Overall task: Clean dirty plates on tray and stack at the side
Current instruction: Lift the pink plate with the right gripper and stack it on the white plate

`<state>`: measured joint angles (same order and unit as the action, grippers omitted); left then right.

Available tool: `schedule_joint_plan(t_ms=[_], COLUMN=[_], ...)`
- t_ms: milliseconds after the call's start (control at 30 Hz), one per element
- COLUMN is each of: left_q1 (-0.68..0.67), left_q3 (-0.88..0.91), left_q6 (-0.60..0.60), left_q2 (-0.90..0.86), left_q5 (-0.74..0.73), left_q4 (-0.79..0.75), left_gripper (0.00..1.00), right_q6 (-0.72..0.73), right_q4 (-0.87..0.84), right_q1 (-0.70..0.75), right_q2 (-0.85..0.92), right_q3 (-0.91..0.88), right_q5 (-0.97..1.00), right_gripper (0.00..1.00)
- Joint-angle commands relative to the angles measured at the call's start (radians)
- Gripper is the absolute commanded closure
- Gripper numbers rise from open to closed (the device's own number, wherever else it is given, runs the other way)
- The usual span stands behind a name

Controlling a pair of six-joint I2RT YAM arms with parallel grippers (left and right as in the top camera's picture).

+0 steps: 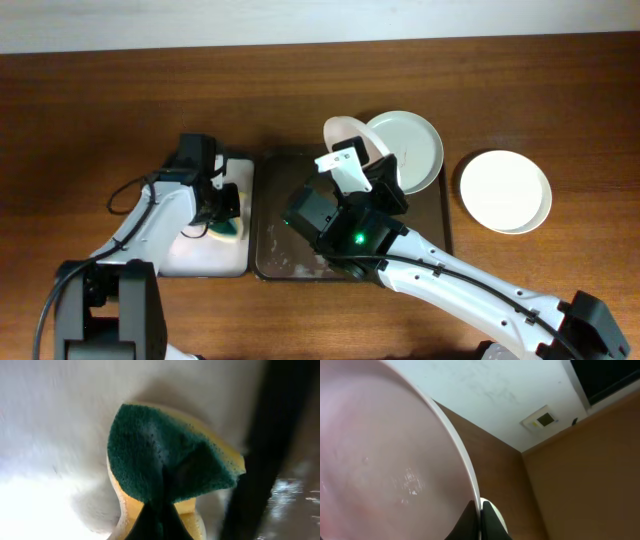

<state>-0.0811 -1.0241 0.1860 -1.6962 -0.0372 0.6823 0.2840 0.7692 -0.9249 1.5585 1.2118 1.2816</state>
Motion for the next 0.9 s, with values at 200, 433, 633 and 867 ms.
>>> schedule_joint_plan(t_ms=[200, 433, 633, 867], left_q1=[0.002, 0.002, 0.002, 0.004], left_q3=[0.006, 0.016, -0.042, -0.150], left_q6=[0.022, 0.022, 0.022, 0.021], left_q2=[-0.054, -0.133, -0.132, -0.132], left_q5=[-0.016, -0.015, -0.018, -0.019], left_q4=[-0.010, -0.078, -0.062, 0.048], left_gripper=[1.00, 1.00, 1.00, 1.00], right_q6=[0.011, 0.060, 0.195, 0.204], right_q4=[-0.064, -0.063, -0.004, 0.113], right_q1=[-0.004, 0.047, 0.364, 0.962], right_q2=[-0.023, -0.063, -0.214, -0.201], right_q3=[0.018, 0.018, 0.018, 0.016], right_q5=[0.040, -0.098, -0.493, -0.986], right_gripper=[0.96, 0.96, 0.96, 0.96])
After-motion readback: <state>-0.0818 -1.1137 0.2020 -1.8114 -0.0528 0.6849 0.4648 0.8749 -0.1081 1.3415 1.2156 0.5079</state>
